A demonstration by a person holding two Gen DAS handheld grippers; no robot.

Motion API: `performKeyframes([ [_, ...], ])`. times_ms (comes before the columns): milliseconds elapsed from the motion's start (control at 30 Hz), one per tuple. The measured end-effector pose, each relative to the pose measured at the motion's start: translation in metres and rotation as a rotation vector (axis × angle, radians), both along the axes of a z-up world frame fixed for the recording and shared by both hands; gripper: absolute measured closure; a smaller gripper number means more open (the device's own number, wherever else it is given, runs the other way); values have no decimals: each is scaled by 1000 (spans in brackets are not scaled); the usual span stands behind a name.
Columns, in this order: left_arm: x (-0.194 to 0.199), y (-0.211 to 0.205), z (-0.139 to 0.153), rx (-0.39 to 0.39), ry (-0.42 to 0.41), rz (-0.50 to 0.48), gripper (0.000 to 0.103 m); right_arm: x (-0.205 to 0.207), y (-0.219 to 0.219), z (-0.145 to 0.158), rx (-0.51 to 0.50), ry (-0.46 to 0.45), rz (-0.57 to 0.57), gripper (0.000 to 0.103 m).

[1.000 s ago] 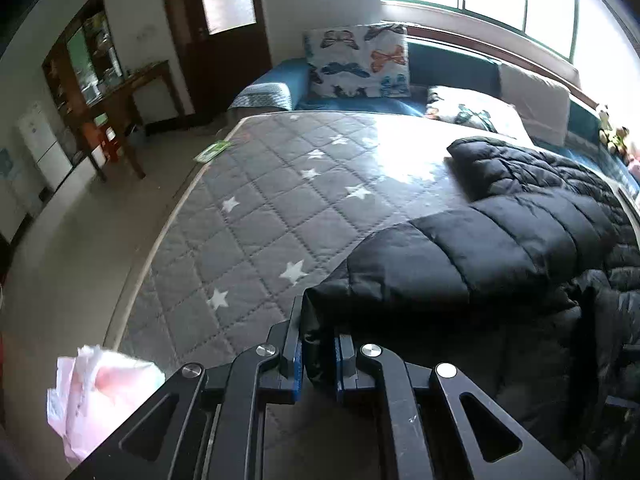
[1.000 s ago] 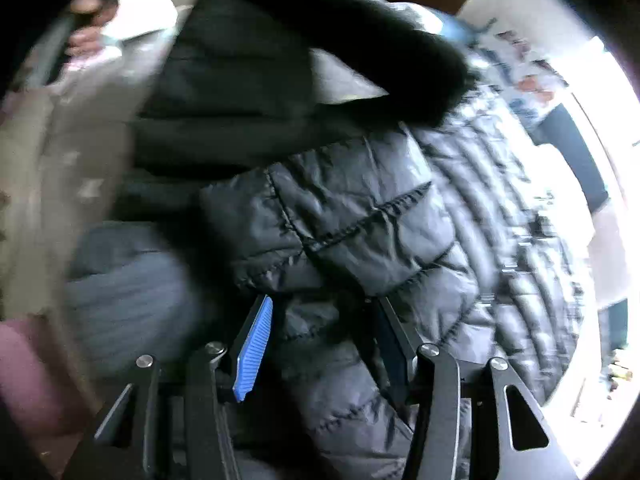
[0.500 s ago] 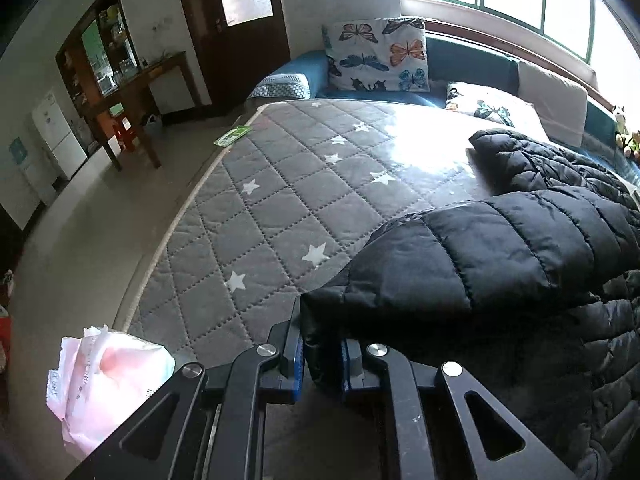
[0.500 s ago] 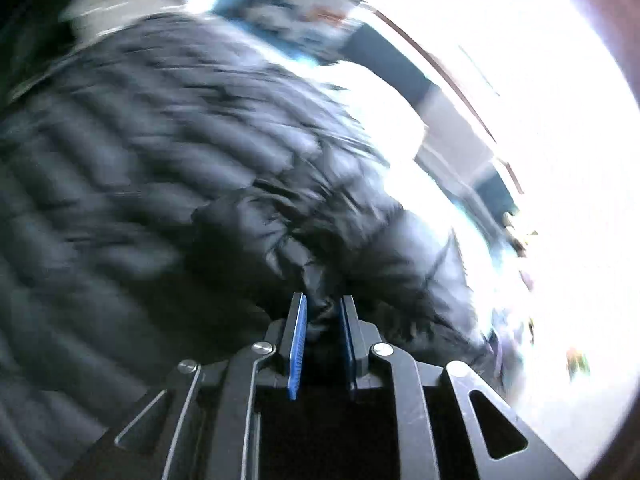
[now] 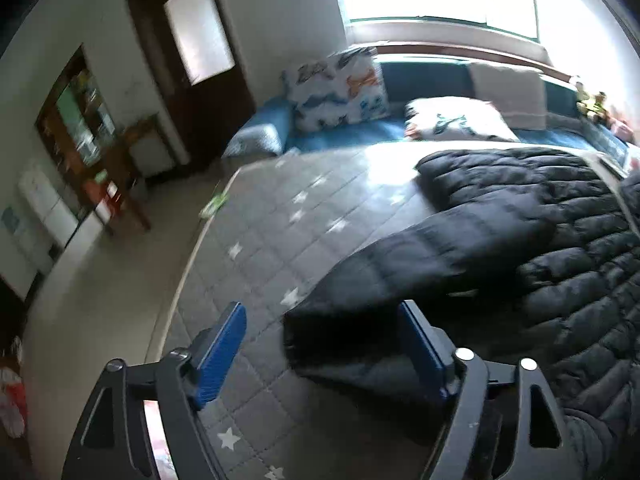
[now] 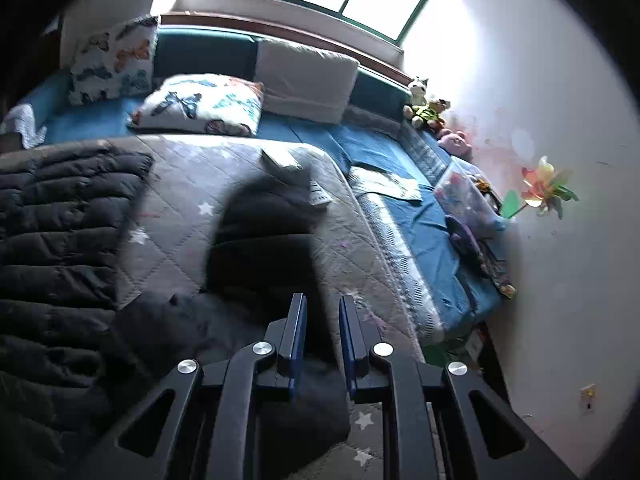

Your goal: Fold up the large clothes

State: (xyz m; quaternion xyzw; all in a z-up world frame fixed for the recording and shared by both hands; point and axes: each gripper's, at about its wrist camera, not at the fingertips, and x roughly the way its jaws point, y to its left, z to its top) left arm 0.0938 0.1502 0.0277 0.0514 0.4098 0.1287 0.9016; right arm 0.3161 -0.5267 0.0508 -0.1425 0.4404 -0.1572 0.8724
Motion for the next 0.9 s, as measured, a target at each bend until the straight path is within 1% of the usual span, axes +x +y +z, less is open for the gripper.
performKeyframes([
  [67,2,-18,8,-12,-4,-62,12,-5,18,3,50,-17,50,84],
  [100,5,-26,9,-17,1,-86,11,-9,27,5,95,-20,84,84],
  [133,9,-37,10,-21,9,-119,11,-9,33,3,181,-10,125,84],
  [200,19,-56,6,-16,34,-178,10,-5,49,-2,272,34,183,84],
  [233,23,-65,3,-3,47,-200,10,1,54,-10,295,72,199,84],
  [267,32,-77,-4,21,71,-232,10,7,58,-20,306,110,209,84],
  [333,45,-92,-13,46,102,-258,10,17,64,-37,288,142,221,83],
  [367,51,-95,-18,44,115,-270,10,21,62,-44,282,155,222,80],
  [400,60,-100,-24,42,137,-287,10,23,64,-50,284,171,223,73],
  [433,67,-106,-30,50,155,-295,10,30,60,-61,298,203,218,70],
  [467,72,-107,-35,57,164,-298,10,27,58,-64,294,216,207,70],
  [500,80,-111,-40,80,171,-298,10,26,55,-68,278,228,197,70],
  [533,86,-113,-45,98,174,-297,10,29,49,-77,282,250,191,70],
  [567,94,-119,-49,122,176,-302,10,28,45,-80,299,271,188,70],
  [633,107,-124,-56,142,183,-311,10,27,35,-89,348,311,173,70],
  [700,122,-125,-67,167,192,-315,13,23,31,-88,380,312,159,70],
  [733,128,-121,-70,183,189,-299,21,23,29,-88,394,309,155,70],
  [767,135,-117,-73,186,188,-277,32,22,27,-87,401,310,152,70],
  [833,149,-101,-72,177,180,-193,42,19,23,-86,414,318,142,70],
  [900,159,-79,-71,166,173,-100,43,14,15,-86,428,341,111,70],
])
